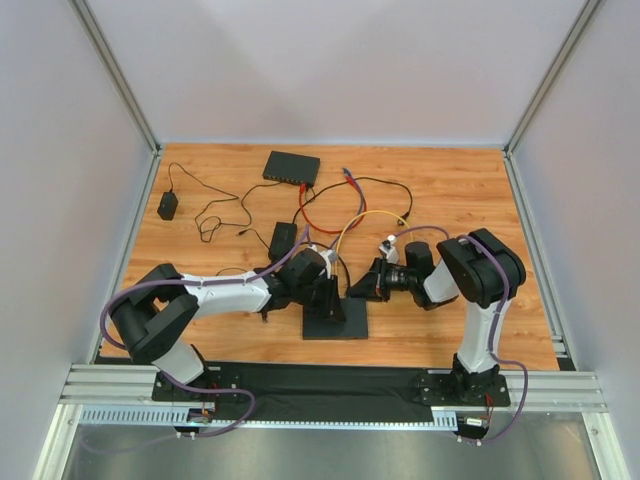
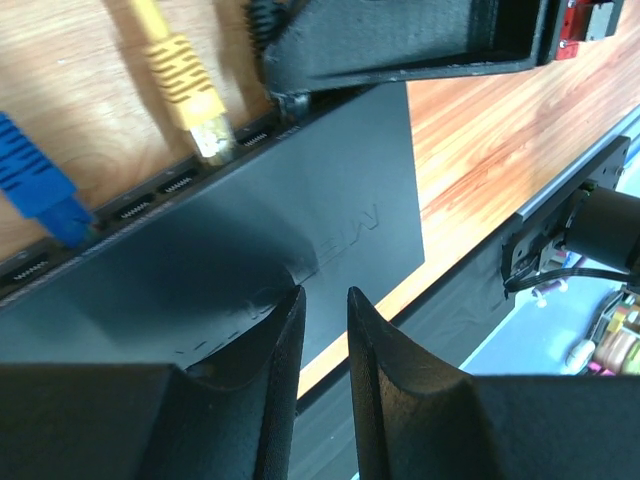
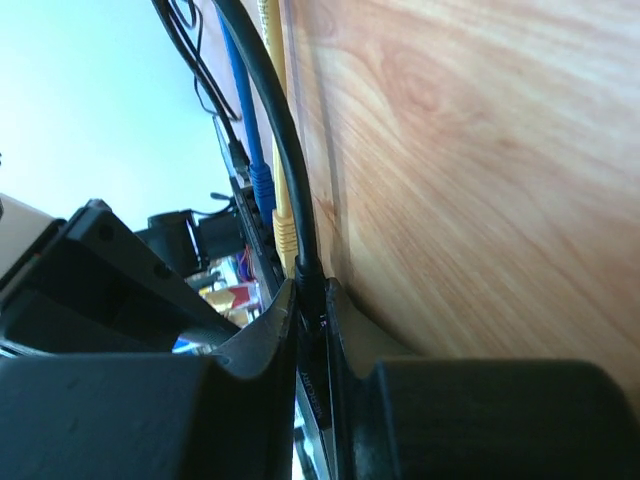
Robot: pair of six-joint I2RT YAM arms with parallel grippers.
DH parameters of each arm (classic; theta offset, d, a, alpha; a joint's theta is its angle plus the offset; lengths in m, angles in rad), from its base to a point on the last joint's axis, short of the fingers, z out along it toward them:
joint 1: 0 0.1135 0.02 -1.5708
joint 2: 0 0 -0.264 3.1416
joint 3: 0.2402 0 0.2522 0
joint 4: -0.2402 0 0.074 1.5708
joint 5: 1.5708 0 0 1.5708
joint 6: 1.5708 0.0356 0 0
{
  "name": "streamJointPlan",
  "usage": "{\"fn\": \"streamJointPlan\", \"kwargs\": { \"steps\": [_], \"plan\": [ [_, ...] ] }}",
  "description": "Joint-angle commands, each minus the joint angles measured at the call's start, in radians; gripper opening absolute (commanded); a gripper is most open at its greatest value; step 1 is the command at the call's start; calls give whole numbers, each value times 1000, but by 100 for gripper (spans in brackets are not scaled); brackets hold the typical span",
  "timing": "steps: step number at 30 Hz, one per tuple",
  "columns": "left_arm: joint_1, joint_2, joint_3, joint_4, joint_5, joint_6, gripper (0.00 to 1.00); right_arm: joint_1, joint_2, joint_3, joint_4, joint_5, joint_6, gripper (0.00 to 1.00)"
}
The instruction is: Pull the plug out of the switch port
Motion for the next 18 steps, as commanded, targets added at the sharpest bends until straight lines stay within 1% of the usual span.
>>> {"fn": "streamJointPlan", "kwargs": {
  "steps": [1, 3, 4, 5, 6, 7, 8, 10, 12, 14, 15, 16, 18],
  "plan": [
    [-19, 47, -15, -135, -63, 51, 33, 44, 7, -28, 55, 243, -45, 0],
    [-17, 51, -18, -135, -63, 52, 33, 56, -41, -21, -31, 286, -101, 0],
    [-17, 53, -18, -140, -69, 52, 33, 62, -64, -15, -122, 326, -131, 0],
    [-19, 58, -19, -140, -68, 52, 33, 71, -111, -7, -164, 346, -175, 0],
    [-19, 59, -21, -138, -69, 51, 33, 74, -131, 10, -203, 364, -191, 0],
    [-17, 62, -25, -140, -71, 51, 33, 81, -146, 27, -299, 393, -207, 0],
    [-17, 67, -28, -137, -69, 49, 33, 93, -172, 45, -347, 409, -250, 0],
    [-17, 77, -30, -134, -66, 48, 33, 108, -196, 82, -442, 453, -281, 0],
    [-17, 99, -30, -134, -60, 48, 33, 121, -211, 85, -456, 457, -263, 0],
    [-19, 113, -31, -123, -51, 48, 31, 121, -203, 81, -406, 417, -228, 0],
    [-19, 113, -36, -112, -48, 42, 30, 117, -199, 73, -380, 403, -171, 0],
    [-20, 114, -41, -107, -46, 40, 30, 116, -179, 67, -299, 357, -140, 0],
    [-19, 116, -44, -106, -48, 38, 29, 116, -168, 68, -257, 340, -93, 0]
  ]
}}
